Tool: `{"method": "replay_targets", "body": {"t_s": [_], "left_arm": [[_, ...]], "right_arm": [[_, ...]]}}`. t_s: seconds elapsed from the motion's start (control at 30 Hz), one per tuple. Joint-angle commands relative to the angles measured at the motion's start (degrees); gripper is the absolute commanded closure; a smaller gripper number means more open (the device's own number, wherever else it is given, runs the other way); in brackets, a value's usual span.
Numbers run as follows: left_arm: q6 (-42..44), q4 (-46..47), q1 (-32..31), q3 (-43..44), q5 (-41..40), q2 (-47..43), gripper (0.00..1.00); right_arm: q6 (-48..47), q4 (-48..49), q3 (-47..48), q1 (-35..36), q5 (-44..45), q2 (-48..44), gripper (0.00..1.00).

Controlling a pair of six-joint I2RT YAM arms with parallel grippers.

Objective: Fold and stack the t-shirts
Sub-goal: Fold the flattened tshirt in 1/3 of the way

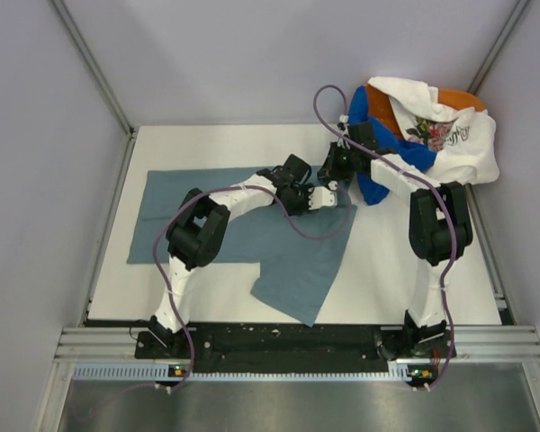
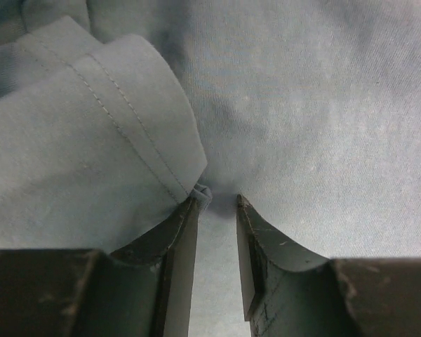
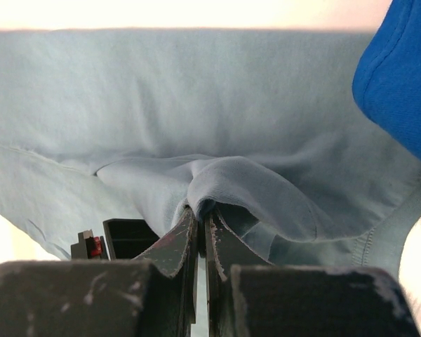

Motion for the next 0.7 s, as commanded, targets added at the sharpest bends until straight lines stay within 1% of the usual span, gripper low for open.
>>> {"method": "replay_targets", "body": {"t_s": [0.0,0.13,0.23,0.27,0.3,0.33,0.5,0.67], "left_arm": [[-0.4,-0.3,-0.4,2.7,-1.9,1.8,0.67],[-0.3,0.6,-0.5,2.9,-3.9,2.2,0.69],[-0.7,1.2,-0.5,3.4,-5.8,2.6,0.77],[-0.7,1.2,-0.5,3.5,-6.0,2.7,0.83],[-0.6,1.2,-0.5,3.5,-6.2,2.6,0.97],[-0.7,1.3,-0.5,3.4,-6.4,2.5,1.0],[-0.4,1.9,-0.5,2.1,-7.5,1.0,1.0],[-0.9,3.5,-0.5,-1.7,-7.1,-4.0,1.0]], "right_arm": [[-1.7,-0.1,1.8,0.0,1.1,-2.3,1.0],[-1.8,-0.2,1.8,0.1,0.9,-2.6,1.0],[-2.1,-0.3,1.8,0.1,0.8,-2.7,1.0],[-2.3,-0.3,1.8,0.2,0.8,-2.8,1.0],[-2.5,-0.3,1.8,0.2,0.8,-3.0,1.0],[-2.5,-0.3,1.8,0.4,0.8,-2.9,1.0],[-2.9,-0.6,1.5,0.4,0.7,-3.4,1.0],[-3.6,-1.0,0.4,0.3,1.5,-5.3,1.0]]}}
